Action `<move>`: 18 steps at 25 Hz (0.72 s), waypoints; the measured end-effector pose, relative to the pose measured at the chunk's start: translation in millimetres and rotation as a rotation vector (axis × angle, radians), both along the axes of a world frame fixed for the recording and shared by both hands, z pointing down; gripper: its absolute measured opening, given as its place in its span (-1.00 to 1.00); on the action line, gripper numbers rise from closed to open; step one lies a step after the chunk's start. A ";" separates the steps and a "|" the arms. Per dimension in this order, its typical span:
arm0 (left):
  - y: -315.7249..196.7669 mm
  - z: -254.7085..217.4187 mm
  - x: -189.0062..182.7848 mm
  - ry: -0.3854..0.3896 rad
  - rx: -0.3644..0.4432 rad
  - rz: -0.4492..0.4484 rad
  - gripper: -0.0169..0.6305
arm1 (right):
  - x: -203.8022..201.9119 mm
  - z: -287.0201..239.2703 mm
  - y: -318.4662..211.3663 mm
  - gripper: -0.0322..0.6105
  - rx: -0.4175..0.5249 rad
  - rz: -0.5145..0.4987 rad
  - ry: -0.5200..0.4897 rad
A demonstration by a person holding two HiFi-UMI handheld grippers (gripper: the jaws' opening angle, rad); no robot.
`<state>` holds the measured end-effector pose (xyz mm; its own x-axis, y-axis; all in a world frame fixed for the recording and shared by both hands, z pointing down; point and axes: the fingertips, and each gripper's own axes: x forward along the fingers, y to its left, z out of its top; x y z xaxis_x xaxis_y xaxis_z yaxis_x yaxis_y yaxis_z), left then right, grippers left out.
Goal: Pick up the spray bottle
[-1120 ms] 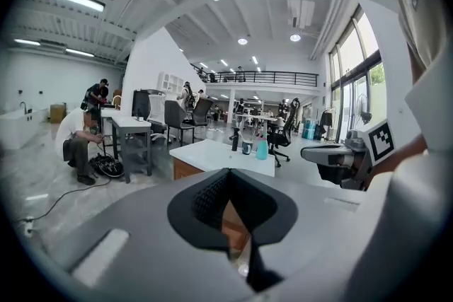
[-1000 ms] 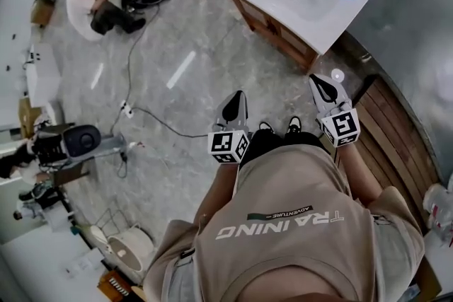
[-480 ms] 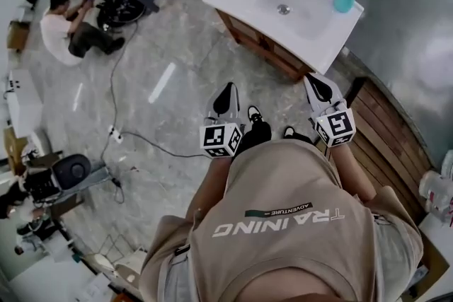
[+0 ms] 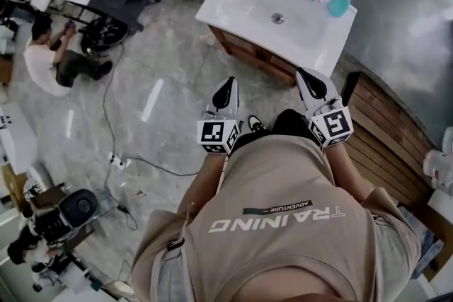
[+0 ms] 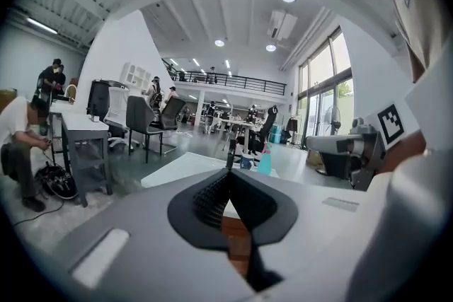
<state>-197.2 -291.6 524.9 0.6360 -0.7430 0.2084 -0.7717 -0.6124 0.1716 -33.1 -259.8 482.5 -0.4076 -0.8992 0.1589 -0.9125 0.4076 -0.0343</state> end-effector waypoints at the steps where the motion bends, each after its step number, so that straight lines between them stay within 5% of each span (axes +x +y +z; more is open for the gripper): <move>1: -2.4 1.1 1.7 0.007 -0.003 0.013 -0.90 | 1.8 5.4 2.6 -0.89 -0.011 0.009 0.019; 11: -71.0 2.0 50.3 0.092 -0.101 0.079 -0.90 | 53.9 30.3 -37.5 -0.89 -0.069 0.119 0.001; 18: -159.5 -30.2 88.6 0.018 -0.025 0.128 -0.90 | 87.1 29.3 -118.4 -0.89 -0.017 0.139 0.020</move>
